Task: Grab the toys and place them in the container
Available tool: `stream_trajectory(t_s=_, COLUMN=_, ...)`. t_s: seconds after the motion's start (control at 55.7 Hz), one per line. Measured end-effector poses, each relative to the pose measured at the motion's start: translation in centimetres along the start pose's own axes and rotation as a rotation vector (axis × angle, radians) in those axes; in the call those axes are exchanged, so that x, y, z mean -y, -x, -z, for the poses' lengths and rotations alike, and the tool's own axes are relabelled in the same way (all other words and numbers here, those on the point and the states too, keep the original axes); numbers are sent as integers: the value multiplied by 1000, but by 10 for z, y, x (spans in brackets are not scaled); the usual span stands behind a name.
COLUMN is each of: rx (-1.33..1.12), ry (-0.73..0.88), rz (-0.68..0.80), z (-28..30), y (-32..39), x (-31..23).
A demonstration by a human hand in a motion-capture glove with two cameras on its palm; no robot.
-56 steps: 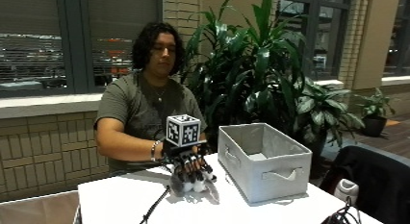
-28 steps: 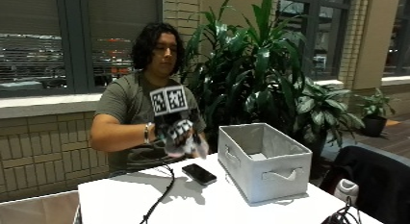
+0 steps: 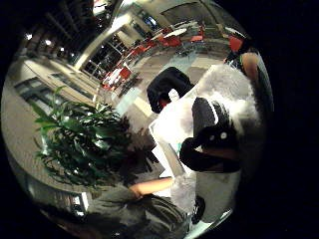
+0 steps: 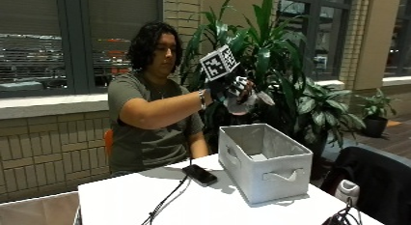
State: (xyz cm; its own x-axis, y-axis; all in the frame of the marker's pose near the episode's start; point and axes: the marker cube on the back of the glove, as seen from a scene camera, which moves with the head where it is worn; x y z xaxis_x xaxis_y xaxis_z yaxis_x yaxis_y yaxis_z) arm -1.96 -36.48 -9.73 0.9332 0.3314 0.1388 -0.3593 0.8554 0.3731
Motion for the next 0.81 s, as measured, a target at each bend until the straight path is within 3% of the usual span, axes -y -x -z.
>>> stream_trajectory(t_s=0.162, rx=12, ry=158, rz=-6, z=-34, y=-15, x=6)
stream_trajectory(t_s=0.251, rx=85, ry=149, rz=12, z=-23, y=-33, x=-14)
stream_trajectory(t_s=0.413, rx=56, ry=152, rz=59, z=12, y=-90, x=-99)
stream_trajectory(t_s=0.592, rx=-54, ry=75, rz=-109, z=39, y=-160, x=-189)
stream_trajectory(t_s=0.808, rx=-135, ry=163, rz=-207, z=45, y=-212, x=-267)
